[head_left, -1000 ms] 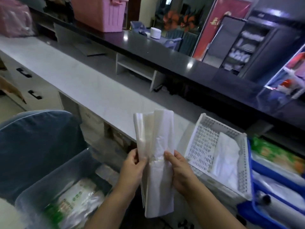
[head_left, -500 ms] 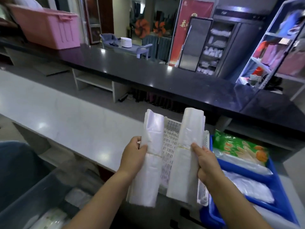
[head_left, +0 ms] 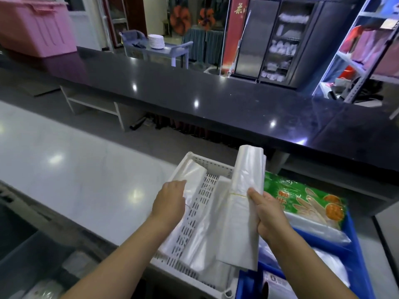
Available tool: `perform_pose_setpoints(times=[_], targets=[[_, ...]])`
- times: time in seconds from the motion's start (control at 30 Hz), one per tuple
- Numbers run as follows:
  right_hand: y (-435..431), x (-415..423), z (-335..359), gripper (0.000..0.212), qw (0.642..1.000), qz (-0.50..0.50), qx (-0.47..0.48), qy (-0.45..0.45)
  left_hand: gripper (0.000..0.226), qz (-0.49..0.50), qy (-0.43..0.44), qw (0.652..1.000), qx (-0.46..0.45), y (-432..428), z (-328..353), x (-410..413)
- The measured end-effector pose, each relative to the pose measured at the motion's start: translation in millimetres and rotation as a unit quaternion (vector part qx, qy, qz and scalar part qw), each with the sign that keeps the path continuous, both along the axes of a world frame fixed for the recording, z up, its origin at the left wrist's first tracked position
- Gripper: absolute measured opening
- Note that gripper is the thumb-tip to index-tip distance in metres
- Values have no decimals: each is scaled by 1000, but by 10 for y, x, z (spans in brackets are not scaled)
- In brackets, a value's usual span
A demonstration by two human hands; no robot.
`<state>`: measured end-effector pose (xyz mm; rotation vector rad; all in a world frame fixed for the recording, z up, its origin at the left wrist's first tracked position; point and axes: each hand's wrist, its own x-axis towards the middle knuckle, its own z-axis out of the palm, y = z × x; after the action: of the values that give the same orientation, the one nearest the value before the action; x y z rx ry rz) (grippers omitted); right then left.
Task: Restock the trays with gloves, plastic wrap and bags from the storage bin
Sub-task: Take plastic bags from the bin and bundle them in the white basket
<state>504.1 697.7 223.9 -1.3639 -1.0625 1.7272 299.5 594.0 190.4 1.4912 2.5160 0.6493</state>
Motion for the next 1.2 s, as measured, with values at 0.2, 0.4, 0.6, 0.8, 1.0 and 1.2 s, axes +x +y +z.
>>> perform_pose_setpoints(times=[0.2, 0.4, 0.6, 0.8, 1.0, 1.2], targets=[[67, -118, -79, 12, 1000, 11, -11, -3, 71, -152, 19, 972, -176, -26, -353, 14], [22, -242, -3, 14, 1000, -15, -16, -19, 70, -166, -10, 964, -210, -4, -333, -51], [-116, -533, 91, 12, 1000, -9, -1, -2, 32, -72, -313, 947, 4, 96, 230, 20], [-302, -831, 147, 15, 997, 62, 19, 44, 23, -36, -577, 812, 79, 73, 460, -27], [-327, -806, -156, 23, 888, 237, 250, -305, 28, 45, -440, 887, 132, -25, 464, -458], [-351, -658, -424, 39, 491, 520, 517, -471, 21, 52, -343, 933, 93, -179, 440, -713]])
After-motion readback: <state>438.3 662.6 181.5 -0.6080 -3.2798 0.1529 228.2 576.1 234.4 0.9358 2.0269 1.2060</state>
